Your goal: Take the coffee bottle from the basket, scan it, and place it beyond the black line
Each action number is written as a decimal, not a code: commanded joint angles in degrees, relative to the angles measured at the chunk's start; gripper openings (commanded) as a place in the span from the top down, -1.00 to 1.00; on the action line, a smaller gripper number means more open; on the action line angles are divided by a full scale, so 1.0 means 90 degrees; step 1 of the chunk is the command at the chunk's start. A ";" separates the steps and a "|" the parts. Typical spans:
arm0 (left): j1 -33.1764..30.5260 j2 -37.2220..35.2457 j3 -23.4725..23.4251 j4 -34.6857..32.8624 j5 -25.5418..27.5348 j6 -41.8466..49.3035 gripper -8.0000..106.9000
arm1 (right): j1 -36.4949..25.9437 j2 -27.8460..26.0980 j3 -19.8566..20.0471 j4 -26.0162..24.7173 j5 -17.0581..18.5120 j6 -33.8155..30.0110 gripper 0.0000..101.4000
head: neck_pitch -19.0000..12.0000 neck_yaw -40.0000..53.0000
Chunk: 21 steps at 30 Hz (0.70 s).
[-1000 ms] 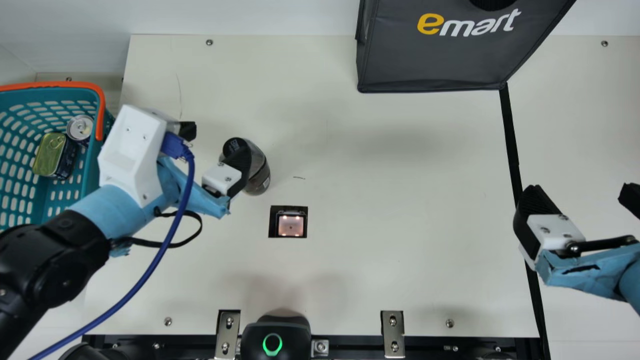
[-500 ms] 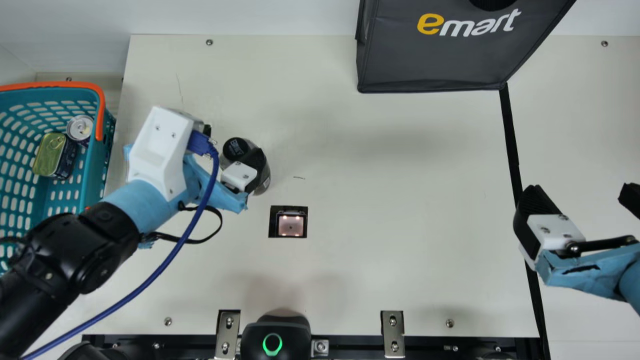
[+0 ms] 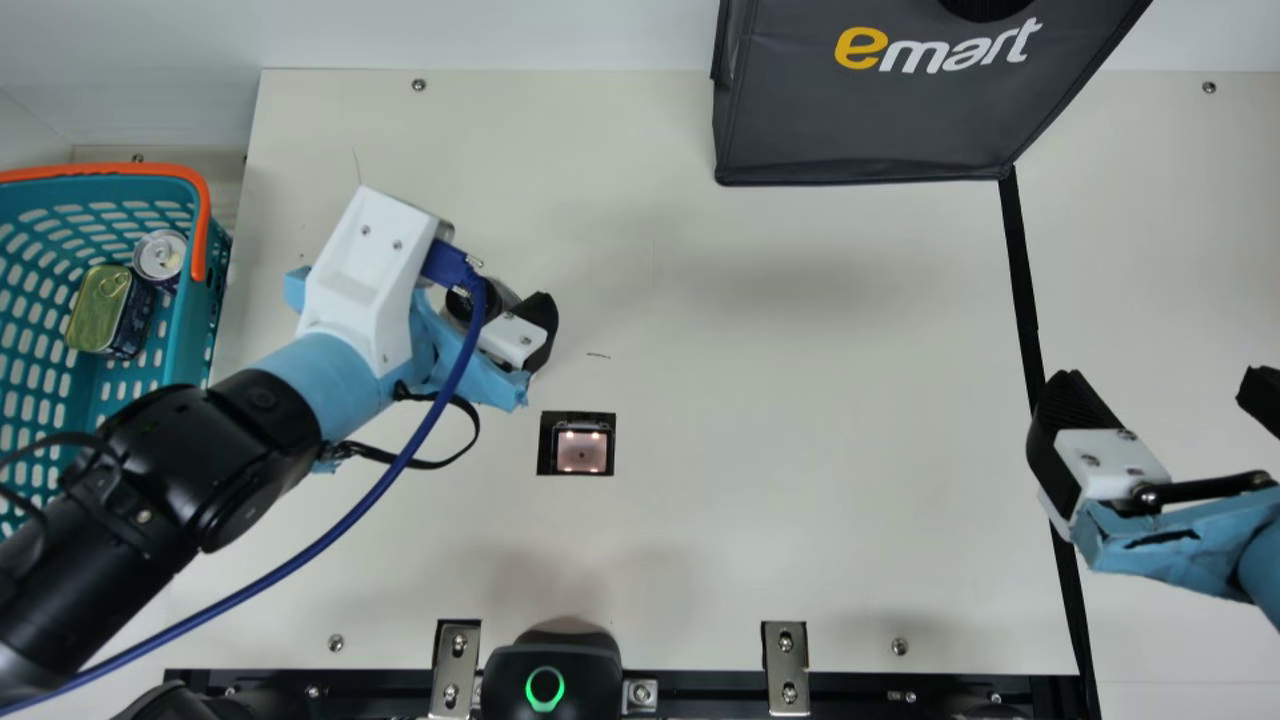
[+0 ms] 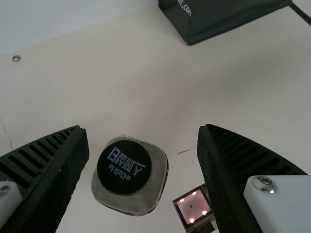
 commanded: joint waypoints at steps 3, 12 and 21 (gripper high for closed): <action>0.0001 0.0055 -0.0169 -0.0127 0.0297 0.0182 -0.71 | 0.0000 0.0000 0.0000 0.0000 0.0000 0.0000 -0.79 | -0.0165 0.0010; 0.0143 0.0142 -0.0471 -0.0387 0.0724 0.0698 -0.71 | 0.0000 0.0000 0.0000 0.0000 0.0000 0.0000 -0.79 | -0.0165 0.0010; 0.0266 0.0208 -0.0614 -0.0560 0.0977 0.0981 -0.71 | 0.0000 0.0000 0.0000 0.0000 0.0000 0.0000 -0.79 | -0.0165 0.0010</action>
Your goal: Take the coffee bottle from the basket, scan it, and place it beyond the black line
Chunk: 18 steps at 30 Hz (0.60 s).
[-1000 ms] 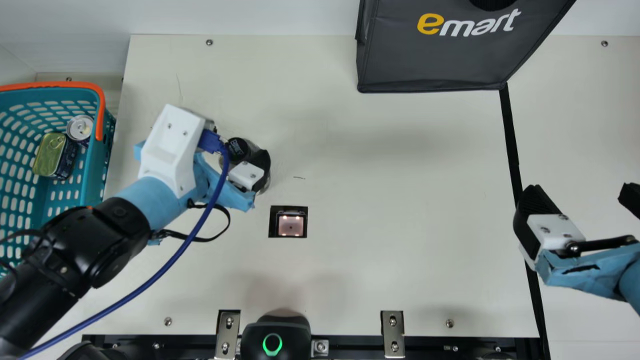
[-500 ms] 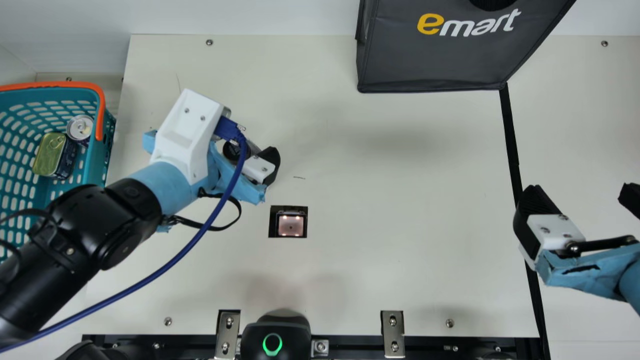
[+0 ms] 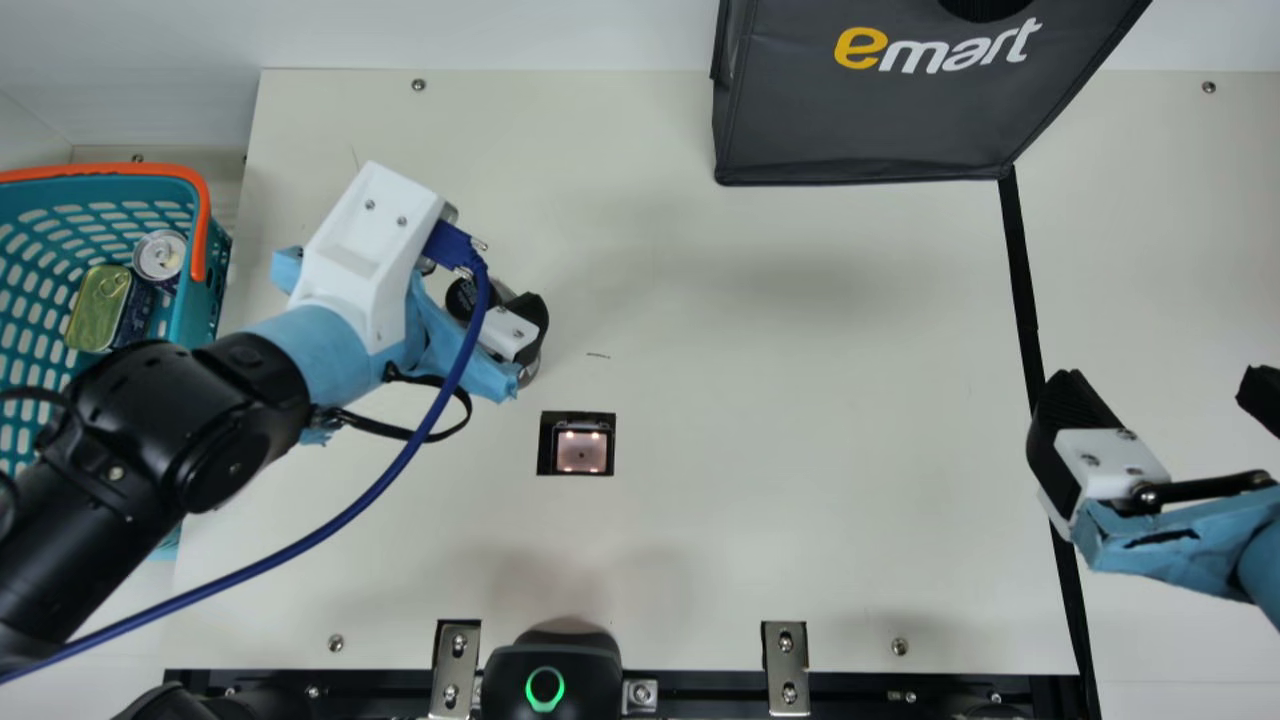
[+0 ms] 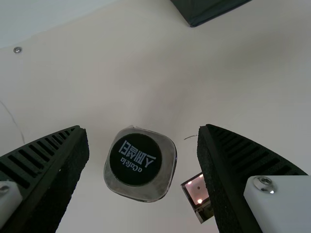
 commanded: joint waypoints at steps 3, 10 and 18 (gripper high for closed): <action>-0.0001 0.0032 -0.0057 -0.0027 0.0095 0.0011 -0.71 | 0.0000 0.0000 0.0000 0.0000 0.0000 0.0000 -0.79 | -0.0165 0.0010; -0.0072 0.0108 -0.0158 -0.0015 0.0204 0.0044 -0.71 | 0.0000 0.0000 0.0000 0.0000 0.0000 0.0000 -0.79 | -0.0165 0.0010; -0.0114 0.0194 -0.0253 -0.0005 0.0364 0.0110 -0.71 | 0.0000 0.0000 0.0000 0.0000 0.0000 0.0000 -0.79 | -0.0165 0.0010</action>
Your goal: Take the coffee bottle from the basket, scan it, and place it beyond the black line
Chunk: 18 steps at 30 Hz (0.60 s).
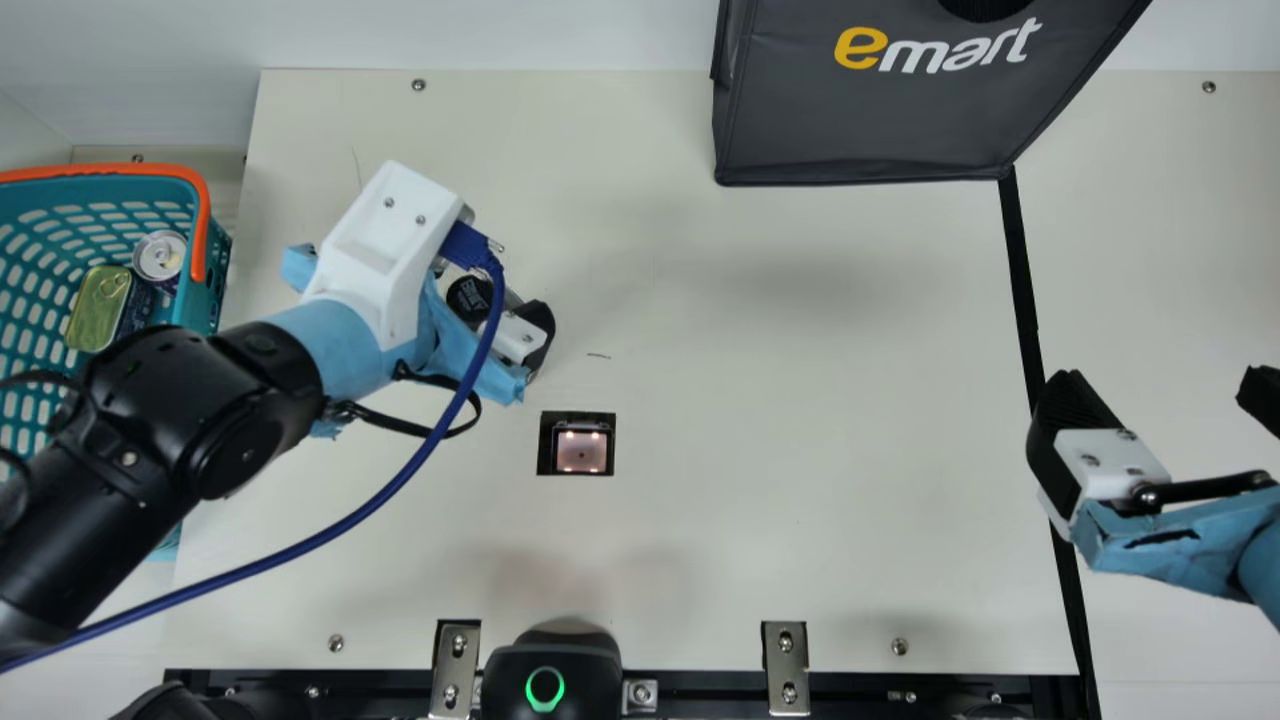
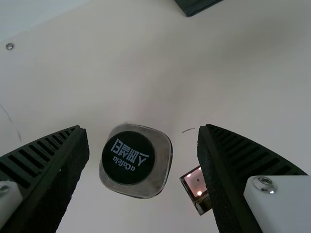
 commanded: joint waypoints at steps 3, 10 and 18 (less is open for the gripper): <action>0.0009 0.0016 0.0002 0.0012 0.0065 0.0009 -0.71 | 0.0000 0.0000 0.0000 0.0000 0.0000 0.0000 -0.79 | -0.0165 0.0010; 0.0042 0.0014 0.0081 0.0044 0.0087 -0.0095 -0.71 | 0.0000 0.0000 0.0000 0.0000 0.0000 0.0000 -0.79 | -0.0165 0.0010; 0.0028 0.0026 0.0133 0.0219 0.0068 -0.0517 -0.71 | 0.0000 0.0000 0.0000 0.0000 0.0000 0.0000 -0.79 | -0.0165 0.0010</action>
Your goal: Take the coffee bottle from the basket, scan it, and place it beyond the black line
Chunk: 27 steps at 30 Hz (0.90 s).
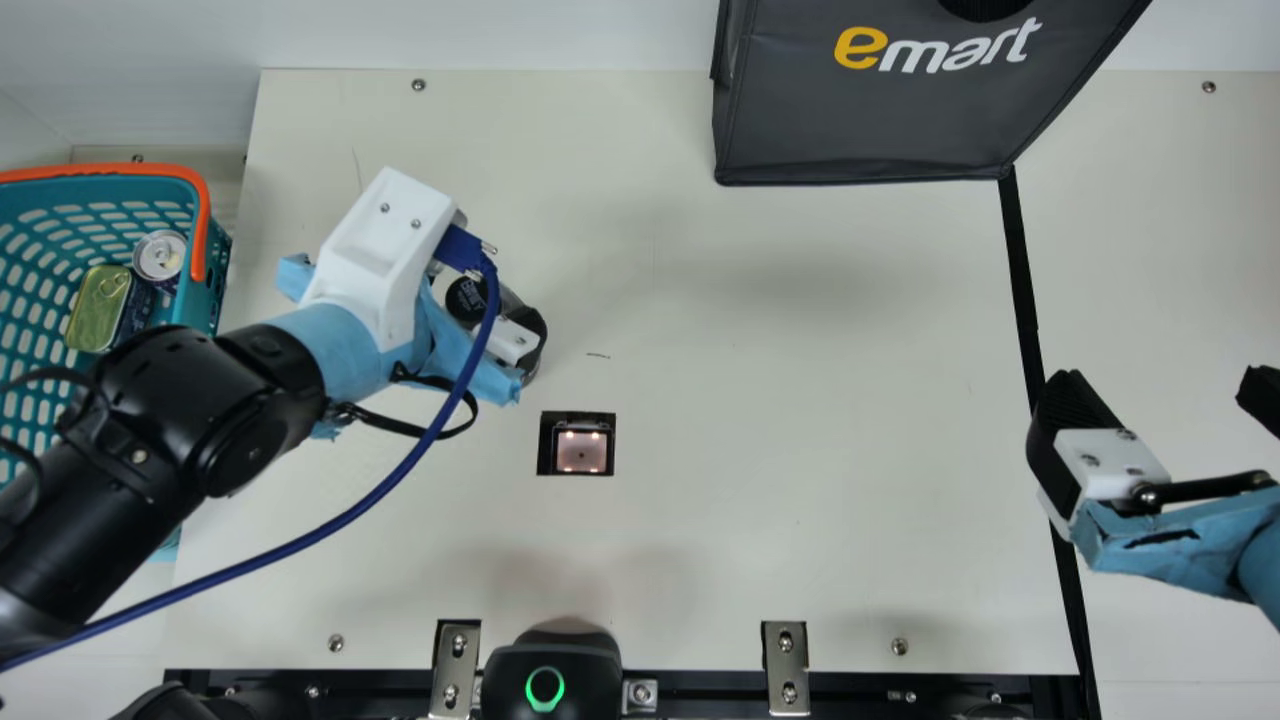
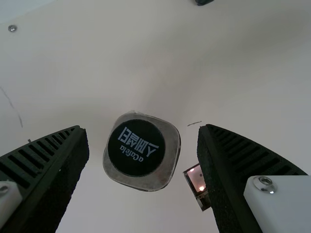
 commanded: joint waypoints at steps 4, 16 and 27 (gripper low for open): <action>-0.0080 0.0026 -0.0018 0.0115 0.0019 -0.0316 -0.71 | 0.0000 0.0000 0.0000 0.0000 0.0000 0.0000 -0.79 | -0.0165 0.0010; -0.0381 0.0152 -0.0102 0.0486 0.0115 -0.1073 -0.71 | 0.0000 0.0000 0.0000 0.0000 0.0000 0.0000 -0.79 | -0.0165 0.0010; -0.0535 0.0226 -0.0067 0.0816 0.0175 -0.1615 0.46 | 0.0000 0.0000 0.0000 0.0000 0.0000 0.0000 -0.79 | -0.0165 0.0010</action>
